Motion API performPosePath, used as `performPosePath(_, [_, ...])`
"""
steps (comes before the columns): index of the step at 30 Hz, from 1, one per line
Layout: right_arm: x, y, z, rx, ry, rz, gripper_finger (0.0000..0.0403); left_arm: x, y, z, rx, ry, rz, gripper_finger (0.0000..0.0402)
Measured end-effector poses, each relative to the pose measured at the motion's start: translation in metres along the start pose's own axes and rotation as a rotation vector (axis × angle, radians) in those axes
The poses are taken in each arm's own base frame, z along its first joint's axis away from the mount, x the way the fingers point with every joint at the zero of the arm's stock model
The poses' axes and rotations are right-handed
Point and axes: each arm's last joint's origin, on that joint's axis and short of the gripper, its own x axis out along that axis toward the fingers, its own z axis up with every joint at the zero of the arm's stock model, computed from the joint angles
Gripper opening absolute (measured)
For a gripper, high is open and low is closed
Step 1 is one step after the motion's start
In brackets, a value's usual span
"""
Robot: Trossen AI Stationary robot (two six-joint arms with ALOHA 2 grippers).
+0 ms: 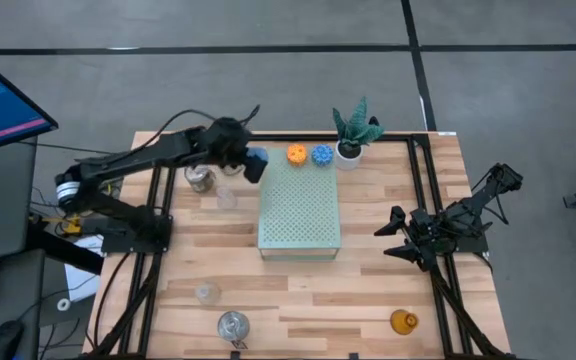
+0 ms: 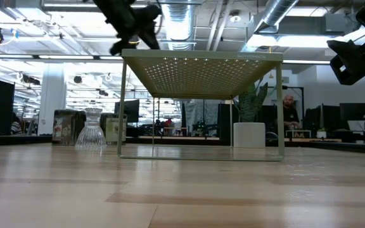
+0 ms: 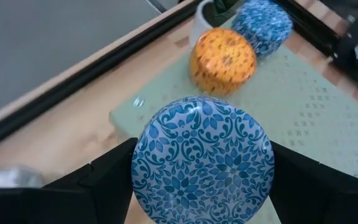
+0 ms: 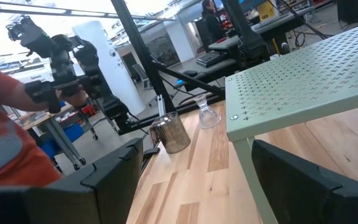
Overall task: Stock candles and holders on shelf
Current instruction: Put the light blue scented candle on the shelf aligned with the other scented candles
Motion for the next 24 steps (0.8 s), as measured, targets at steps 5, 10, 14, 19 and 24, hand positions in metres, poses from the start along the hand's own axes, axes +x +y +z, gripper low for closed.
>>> performPosePath(5, [0.0,0.0,0.0,0.0,0.0,0.0,0.0291,0.017,0.002,0.017,0.084,0.019,0.006,0.0297])
performPosePath(10, [0.0,0.0,0.0,0.0,0.0,0.0,0.0291,0.03,0.008,0.027,0.127,0.043,0.032,0.0297])
performPosePath(14, [0.0,0.0,0.0,0.0,0.0,0.0,0.0291,0.042,0.009,0.023,0.154,0.096,-0.004,0.0297])
performPosePath(19, [0.0,0.0,0.0,0.0,0.0,0.0,0.0291,0.052,0.008,0.018,0.188,0.149,-0.014,0.0297])
performPosePath(24, [0.0,0.0,0.0,0.0,0.0,0.0,0.0291,0.052,0.008,0.018,0.198,0.142,-0.005,0.0303])
